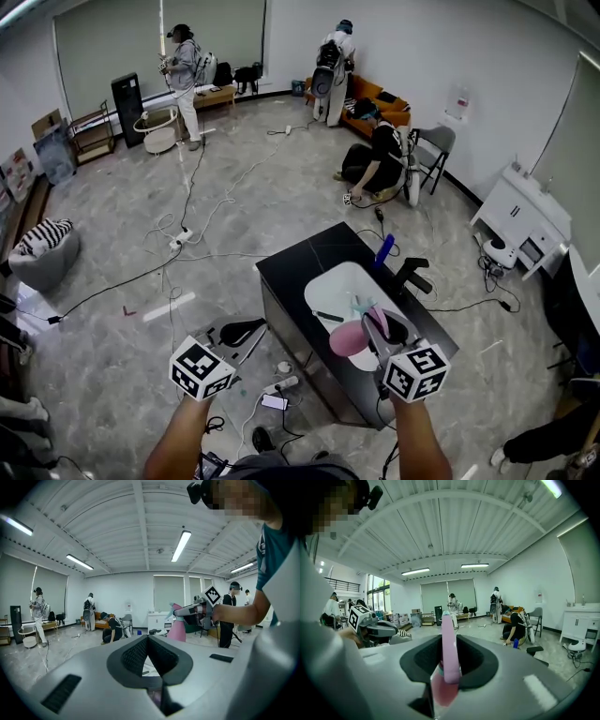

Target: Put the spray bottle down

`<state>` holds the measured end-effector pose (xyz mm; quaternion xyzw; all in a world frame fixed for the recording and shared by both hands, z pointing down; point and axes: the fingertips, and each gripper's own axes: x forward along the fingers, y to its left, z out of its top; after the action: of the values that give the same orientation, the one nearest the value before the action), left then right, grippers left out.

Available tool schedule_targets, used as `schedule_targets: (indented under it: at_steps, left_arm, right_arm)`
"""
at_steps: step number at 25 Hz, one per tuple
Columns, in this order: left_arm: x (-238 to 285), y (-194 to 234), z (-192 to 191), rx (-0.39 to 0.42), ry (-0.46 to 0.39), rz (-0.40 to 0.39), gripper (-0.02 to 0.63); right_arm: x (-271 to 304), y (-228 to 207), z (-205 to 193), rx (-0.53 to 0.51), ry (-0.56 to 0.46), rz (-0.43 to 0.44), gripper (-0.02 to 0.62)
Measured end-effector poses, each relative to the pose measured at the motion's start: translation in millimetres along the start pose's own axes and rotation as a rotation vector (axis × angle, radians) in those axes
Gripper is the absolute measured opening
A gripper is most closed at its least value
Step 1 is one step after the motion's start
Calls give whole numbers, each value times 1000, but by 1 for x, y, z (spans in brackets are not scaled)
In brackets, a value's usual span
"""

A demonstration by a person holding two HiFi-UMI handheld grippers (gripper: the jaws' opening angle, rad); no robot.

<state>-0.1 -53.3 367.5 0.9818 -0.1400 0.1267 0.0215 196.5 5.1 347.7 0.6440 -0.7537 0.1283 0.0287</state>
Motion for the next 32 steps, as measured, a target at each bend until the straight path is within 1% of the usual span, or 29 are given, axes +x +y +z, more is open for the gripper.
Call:
schedule_targets:
  at_steps: [3, 5, 9, 14, 17, 21, 27, 32]
  left_arm:
    - [11, 18, -6, 5, 10, -22, 5]
    - [19, 29, -13, -8, 16, -23, 6]
    - [38, 51, -21, -22, 33, -3, 5]
    - [52, 69, -22, -42, 50, 61, 6]
    - [60, 86, -22, -60, 46, 109, 6]
    - [68, 104, -31, -90, 52, 153, 5]
    - [68, 118, -45, -117, 75, 220, 6]
    - [59, 126, -66, -134, 102, 267, 5]
  right_arm:
    - [21, -5, -3, 11, 4, -19, 97]
    - [35, -10, -7, 25, 10, -23, 97]
    - [67, -25, -11, 34, 23, 2, 97]
    - [100, -44, -12, 32, 52, 63, 97]
    - [123, -56, -11, 22, 69, 97, 97]
    - [153, -66, -7, 1, 86, 135, 97]
    - [189, -72, -6, -20, 99, 191, 97]
    - [217, -71, -22, -25, 119, 221, 97]
